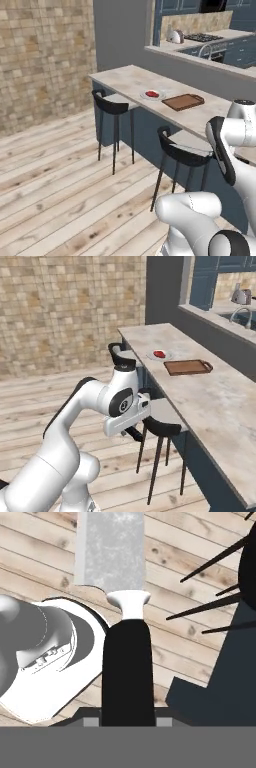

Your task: Pick up the knife from the drawer and place it on the cutting board. Then place the meat from the plate to the cutting board.

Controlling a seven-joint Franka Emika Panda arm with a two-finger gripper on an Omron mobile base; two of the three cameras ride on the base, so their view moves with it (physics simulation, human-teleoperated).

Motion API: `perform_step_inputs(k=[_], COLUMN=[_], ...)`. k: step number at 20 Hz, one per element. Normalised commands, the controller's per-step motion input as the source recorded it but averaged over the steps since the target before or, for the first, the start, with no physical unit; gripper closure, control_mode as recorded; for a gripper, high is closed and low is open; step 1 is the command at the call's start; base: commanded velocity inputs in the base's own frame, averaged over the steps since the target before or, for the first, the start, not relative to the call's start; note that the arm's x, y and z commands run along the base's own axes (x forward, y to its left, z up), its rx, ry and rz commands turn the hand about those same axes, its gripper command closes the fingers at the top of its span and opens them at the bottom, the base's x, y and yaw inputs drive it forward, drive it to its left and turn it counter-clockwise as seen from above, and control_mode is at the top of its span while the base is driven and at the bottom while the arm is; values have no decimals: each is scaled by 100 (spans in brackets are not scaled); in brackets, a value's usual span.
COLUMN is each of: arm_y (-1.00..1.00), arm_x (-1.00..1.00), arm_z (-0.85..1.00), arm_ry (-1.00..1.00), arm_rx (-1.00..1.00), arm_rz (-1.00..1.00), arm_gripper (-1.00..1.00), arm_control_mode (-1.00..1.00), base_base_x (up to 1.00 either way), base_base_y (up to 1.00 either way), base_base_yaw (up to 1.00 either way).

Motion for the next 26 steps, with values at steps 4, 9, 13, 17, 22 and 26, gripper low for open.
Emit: perform_step_inputs(k=[4,9,13,17,22,26], arm_y=[0,0,0,0,0,0], arm_x=[0,0,0,0,0,0], arm_z=[0,0,0,0,0,0], arm_ry=[0,0,0,0,0,0], arm_rx=[0,0,0,0,0,0], arm_rz=[0,0,0,0,0,0], arm_gripper=[100,100,100,100,100,100], arm_control_mode=[100,100,100,100,100,100], base_base_x=[58,54,50,50,47,49], base_base_y=[58,59,57,58,53,58], base_base_yaw=[-38,-39,-39,-40,-40,-41])
